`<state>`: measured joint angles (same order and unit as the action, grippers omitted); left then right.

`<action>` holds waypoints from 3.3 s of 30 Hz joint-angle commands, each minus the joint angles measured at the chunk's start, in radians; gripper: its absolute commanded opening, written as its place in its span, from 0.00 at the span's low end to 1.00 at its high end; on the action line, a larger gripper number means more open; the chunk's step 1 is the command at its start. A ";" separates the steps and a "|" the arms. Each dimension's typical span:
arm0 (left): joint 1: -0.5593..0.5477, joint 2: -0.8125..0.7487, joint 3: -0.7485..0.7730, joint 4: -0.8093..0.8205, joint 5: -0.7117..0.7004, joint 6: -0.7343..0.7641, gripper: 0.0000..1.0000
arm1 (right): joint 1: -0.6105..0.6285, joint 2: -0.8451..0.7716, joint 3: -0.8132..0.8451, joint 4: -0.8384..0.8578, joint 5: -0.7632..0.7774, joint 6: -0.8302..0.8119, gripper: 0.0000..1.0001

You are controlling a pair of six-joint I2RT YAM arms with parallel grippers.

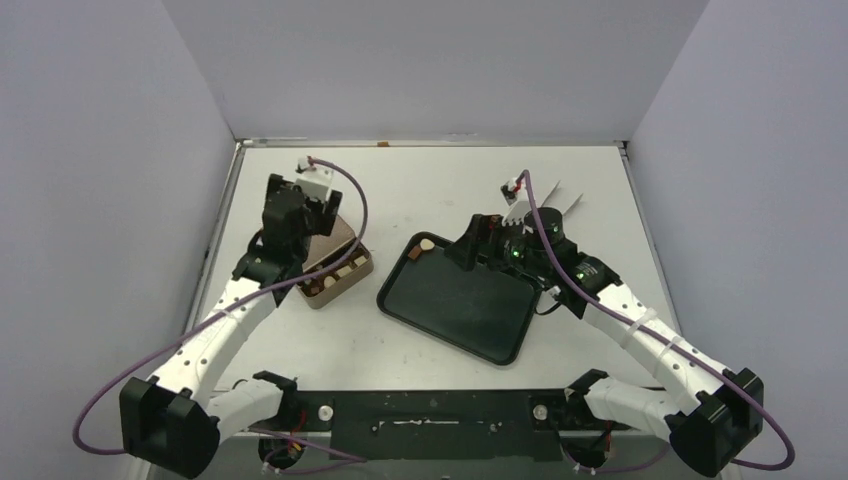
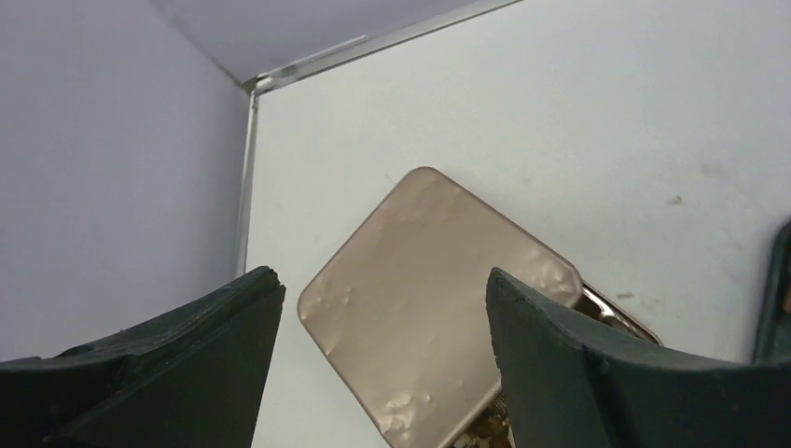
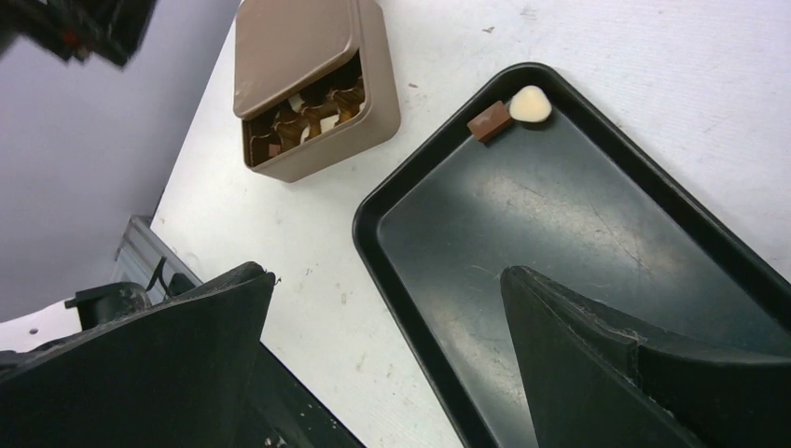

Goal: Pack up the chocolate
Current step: Close the box lid on the packing box.

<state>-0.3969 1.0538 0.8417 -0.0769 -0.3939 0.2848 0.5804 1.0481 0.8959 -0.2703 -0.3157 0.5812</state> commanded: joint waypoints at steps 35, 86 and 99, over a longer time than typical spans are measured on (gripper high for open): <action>0.573 0.796 0.456 0.022 0.362 -0.459 0.70 | 0.528 0.780 0.337 0.325 0.275 -0.055 0.29; 0.518 0.828 0.481 -0.030 0.222 -0.562 0.54 | 0.518 0.982 0.457 0.384 0.354 -0.071 0.26; 0.511 0.952 0.604 -0.165 0.287 -0.582 0.48 | 0.513 1.015 0.489 0.373 0.362 -0.084 0.26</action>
<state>0.1150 2.0052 1.3926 -0.2157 -0.1295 -0.2817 1.1038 2.0541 1.3426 0.0662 0.0227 0.5087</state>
